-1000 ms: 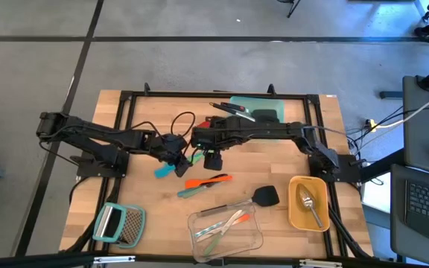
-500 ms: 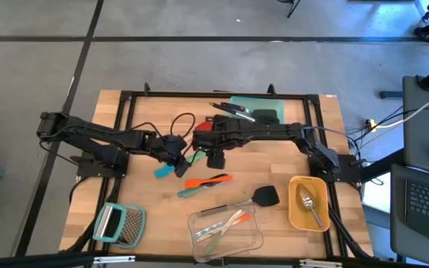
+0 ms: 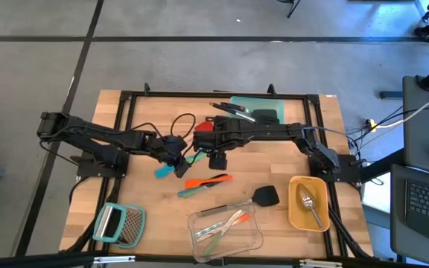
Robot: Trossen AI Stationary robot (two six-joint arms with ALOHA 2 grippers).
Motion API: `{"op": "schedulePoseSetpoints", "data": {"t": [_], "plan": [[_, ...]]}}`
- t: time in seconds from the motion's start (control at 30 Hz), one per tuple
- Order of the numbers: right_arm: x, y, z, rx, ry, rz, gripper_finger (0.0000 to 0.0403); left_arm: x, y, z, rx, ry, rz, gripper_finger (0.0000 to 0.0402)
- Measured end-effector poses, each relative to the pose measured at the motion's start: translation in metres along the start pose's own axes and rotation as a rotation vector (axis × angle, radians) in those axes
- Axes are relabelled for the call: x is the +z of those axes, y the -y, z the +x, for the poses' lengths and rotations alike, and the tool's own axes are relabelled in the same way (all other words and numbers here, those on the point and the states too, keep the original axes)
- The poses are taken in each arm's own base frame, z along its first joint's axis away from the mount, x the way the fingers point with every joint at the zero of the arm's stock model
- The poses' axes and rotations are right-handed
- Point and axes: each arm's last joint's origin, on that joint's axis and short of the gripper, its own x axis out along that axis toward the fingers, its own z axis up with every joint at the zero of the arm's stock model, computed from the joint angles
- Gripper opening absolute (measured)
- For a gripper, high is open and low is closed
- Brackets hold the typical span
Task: Pick & Place Kitchen Items
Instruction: Put the green spatula into the green bin
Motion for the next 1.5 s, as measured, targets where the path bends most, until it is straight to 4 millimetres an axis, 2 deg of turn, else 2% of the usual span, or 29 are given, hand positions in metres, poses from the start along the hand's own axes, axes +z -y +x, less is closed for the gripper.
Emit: {"op": "schedulePoseSetpoints", "data": {"t": [0.3,0.53,0.7,0.8,0.97,1.13,1.33,1.5], "plan": [[0.0,-0.001,-0.001,0.051,0.001,-0.011,0.028,0.004,0.004,0.0,-0.049,0.041,0.005,0.0015],[0.005,-0.001,-0.015,0.176,0.109,-0.053,0.028,0.011,0.013,-0.002,-0.139,0.094,0.025,0.0015],[0.023,-0.014,0.013,0.251,0.166,-0.085,0.028,0.006,0.007,0.001,-0.09,0.063,0.032,0.0015],[0.033,-0.017,0.021,0.279,0.237,-0.084,0.028,0.007,0.008,-0.001,-0.083,0.068,0.043,0.0015],[0.04,-0.023,0.038,0.346,0.253,-0.088,0.0279,0.003,0.005,0.001,-0.049,0.042,0.05,0.0015],[0.043,-0.025,0.041,0.36,0.284,-0.103,0.0279,-0.005,0.008,-0.01,-0.016,0.052,0.074,0.0015],[0.037,-0.025,0.056,0.358,0.222,-0.105,0.0279,-0.013,0.007,-0.044,-0.001,0.094,0.091,0.0015],[0.036,-0.026,0.059,0.357,0.218,-0.107,0.0279,-0.02,0.004,-0.063,-0.019,0.085,0.088,0.0015]]}}
